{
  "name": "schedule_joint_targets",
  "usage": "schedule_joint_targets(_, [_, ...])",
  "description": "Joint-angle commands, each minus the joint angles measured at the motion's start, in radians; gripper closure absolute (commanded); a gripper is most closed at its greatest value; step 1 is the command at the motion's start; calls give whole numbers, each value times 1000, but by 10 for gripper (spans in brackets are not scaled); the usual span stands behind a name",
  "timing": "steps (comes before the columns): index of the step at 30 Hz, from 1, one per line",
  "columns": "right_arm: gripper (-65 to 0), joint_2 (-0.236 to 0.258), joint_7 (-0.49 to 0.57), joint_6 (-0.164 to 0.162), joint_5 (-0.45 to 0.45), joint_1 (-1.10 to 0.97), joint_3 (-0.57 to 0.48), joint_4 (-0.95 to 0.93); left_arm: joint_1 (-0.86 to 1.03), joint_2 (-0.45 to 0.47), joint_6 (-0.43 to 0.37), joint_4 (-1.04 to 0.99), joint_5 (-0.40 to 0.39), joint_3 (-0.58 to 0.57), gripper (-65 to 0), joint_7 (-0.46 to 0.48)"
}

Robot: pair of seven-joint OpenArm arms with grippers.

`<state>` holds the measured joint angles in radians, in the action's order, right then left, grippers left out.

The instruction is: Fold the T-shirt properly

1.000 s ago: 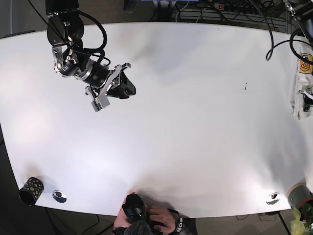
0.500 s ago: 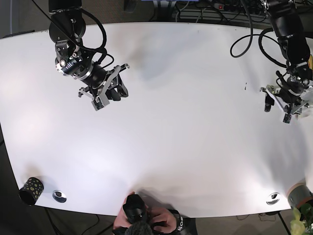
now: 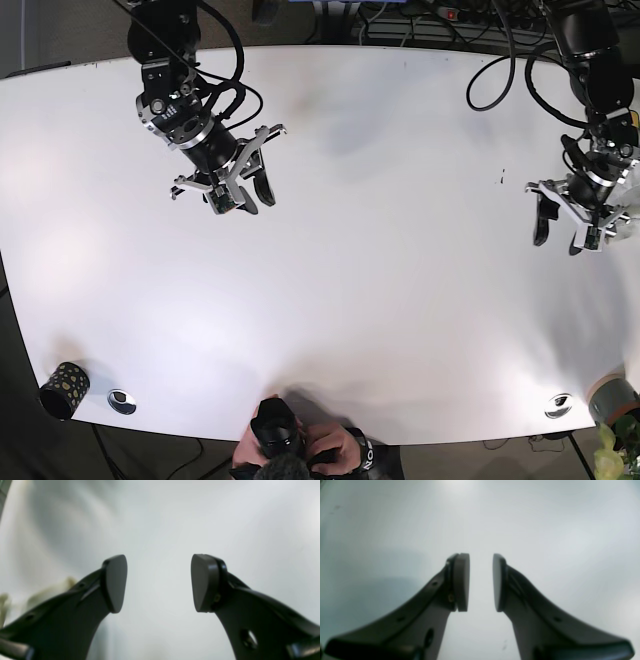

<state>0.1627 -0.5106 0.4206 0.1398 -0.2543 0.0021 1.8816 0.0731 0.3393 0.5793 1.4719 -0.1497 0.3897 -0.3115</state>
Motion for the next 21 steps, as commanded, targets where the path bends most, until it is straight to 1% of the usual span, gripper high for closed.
schedule_joint_targets(1, [-144, -42, 119, -2, -122, 8, 11, -10, 12, -32, -38, 16, -23, -28, -367, 140])
schedule_joint_targets(3, [-146, -71, 205, -2, -210, -7, 29, -30, 38, -52, -92, 16, -8, -71, -368, 226])
schedule_joint_targets(4, [-149, -91, 264, -2, -256, -17, 49, -40, 57, -59, -126, 16, 11, -97, -369, 277])
schedule_joint_targets(6, [-151, -127, 369, -2, -306, -30, 85, -66, 86, -64, -193, 16, 32, -142, -369, 351])
schedule_joint_targets(8, [-151, -151, 456, -2, -331, -49, 128, -90, 126, -78, -256, 20, 37, -174, -369, 409])
schedule_joint_targets(10, [-151, -167, 516, -2, -335, -79, 174, -101, 189, -92, -305, 39, 37, -200, -369, 455])
schedule_joint_targets(12, [-151, -170, 522, 4, -335, -112, 201, -99, 253, -105, -335, 80, 37, -209, -369, 463])
schedule_joint_targets(14, [-149, -170, 527, 8, -319, -155, 213, -96, 325, -133, -345, 128, 37, -209, -369, 463])
schedule_joint_targets(16, [-149, -160, 528, 8, -260, -210, 213, -76, 405, -161, -348, 175, 40, -206, -369, 463])
schedule_joint_targets(21, [-147, -74, 528, 8, -91, -362, 210, -46, 606, -205, -350, 281, 42, -205, -367, 463])
